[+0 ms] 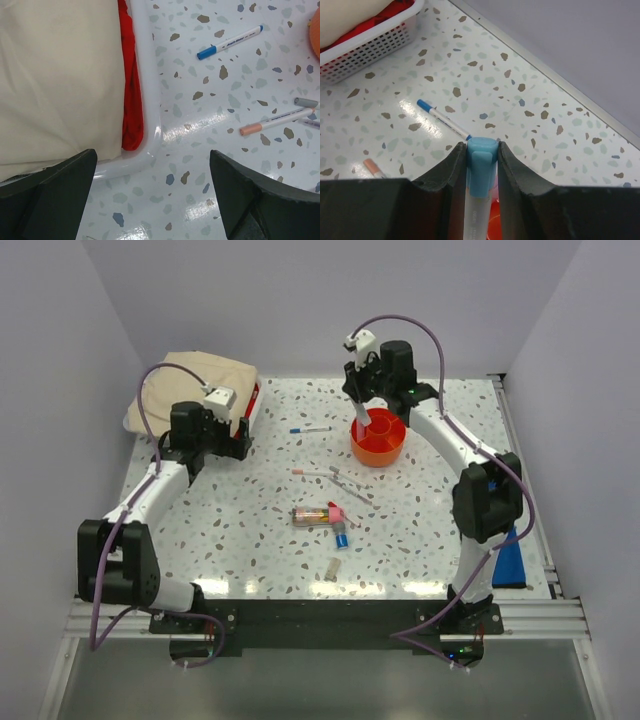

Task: Sort the stationery into containers
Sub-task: Place the pen in the storage box.

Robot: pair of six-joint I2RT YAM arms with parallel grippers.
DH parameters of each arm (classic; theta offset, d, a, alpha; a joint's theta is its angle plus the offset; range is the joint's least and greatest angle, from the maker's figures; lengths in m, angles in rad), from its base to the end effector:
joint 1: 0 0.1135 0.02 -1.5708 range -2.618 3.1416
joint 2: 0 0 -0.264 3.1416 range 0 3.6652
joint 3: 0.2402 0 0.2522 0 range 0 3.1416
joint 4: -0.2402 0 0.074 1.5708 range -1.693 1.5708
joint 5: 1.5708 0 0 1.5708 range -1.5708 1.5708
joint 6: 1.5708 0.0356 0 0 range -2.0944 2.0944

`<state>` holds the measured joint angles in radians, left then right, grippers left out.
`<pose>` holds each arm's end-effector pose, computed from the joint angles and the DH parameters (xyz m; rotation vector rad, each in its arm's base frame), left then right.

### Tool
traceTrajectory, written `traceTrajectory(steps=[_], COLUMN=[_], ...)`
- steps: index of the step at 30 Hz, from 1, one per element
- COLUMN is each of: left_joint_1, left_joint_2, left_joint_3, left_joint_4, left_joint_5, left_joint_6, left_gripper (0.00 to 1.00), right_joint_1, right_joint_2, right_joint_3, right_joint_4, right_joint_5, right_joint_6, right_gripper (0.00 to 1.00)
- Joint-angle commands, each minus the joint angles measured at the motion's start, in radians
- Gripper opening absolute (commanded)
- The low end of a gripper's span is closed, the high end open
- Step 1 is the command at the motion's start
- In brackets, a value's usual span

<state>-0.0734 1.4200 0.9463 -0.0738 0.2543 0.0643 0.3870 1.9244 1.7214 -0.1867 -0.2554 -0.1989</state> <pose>0.3168 -0.0323 0.2597 0.2956 2.0899 -0.2745 0.4261 0.1834 0.3293 -0.7269 1.8264 0.3736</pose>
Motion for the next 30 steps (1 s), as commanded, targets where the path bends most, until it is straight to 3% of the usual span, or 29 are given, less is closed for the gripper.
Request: traceTrajectory(steps=[1, 10, 30], left_joint_1=[-0.003, -0.008, -0.04], left_joint_2=[0.008, 0.026, 0.112], left_joint_3=[0.055, 0.068, 0.17], left_joint_4=[0.016, -0.003, -0.055], left_joint_5=[-0.007, -0.026, -0.082], left_joint_6=[0.015, 0.04, 0.103], left_gripper=[1.0, 1.0, 1.0], right_joint_1=[-0.003, -0.005, -0.005], right_joint_2=[-0.016, 0.021, 0.031], right_joint_3=[-0.025, -0.043, -0.253], right_joint_4=[0.165, 0.216, 0.457], right_joint_5=[-0.031, -0.065, -0.079], right_joint_6=[0.032, 0.085, 0.019], right_gripper=[0.07, 0.07, 0.1])
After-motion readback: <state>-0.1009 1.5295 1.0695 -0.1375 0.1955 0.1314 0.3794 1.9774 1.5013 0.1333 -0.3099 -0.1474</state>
